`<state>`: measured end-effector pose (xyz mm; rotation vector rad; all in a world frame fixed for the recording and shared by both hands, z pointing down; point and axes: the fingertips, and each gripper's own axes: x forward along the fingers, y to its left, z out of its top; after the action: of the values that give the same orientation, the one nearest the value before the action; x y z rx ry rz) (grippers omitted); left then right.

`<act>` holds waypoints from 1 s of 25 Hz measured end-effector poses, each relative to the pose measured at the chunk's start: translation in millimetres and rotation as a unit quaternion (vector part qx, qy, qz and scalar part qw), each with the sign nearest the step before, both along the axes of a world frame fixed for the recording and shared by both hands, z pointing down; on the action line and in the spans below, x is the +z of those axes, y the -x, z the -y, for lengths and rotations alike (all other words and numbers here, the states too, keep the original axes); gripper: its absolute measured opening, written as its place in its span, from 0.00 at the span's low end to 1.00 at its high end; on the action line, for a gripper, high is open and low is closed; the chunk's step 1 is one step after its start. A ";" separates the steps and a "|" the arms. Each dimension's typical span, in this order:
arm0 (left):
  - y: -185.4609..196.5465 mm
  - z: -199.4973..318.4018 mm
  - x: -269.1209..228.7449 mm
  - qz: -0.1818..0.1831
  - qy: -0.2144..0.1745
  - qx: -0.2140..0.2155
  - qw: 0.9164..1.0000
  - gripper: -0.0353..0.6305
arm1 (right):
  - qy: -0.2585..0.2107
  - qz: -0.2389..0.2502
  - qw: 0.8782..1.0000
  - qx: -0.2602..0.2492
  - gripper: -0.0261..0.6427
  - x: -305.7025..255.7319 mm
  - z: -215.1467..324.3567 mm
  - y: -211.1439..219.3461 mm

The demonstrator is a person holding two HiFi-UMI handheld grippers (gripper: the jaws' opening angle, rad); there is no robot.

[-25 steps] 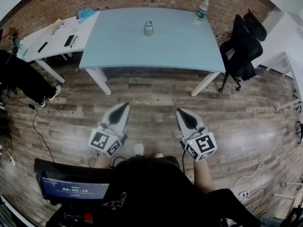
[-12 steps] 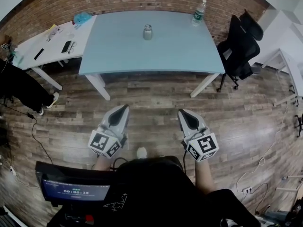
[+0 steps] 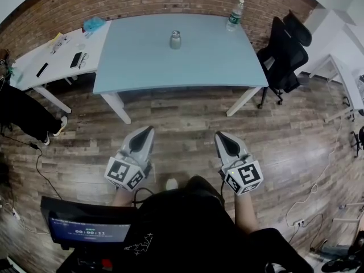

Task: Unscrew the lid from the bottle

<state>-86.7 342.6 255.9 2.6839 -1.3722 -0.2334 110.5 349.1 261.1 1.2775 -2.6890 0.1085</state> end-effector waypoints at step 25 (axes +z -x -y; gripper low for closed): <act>-15.0 38.5 1.1 0.014 0.004 -0.031 0.999 0.05 | 0.000 0.008 1.000 -0.030 0.04 2.5 47.2 -12.6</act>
<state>-71.7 304.1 257.0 2.6501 -1.4622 -0.1969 123.1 301.9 263.6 1.2001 -2.7368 0.1123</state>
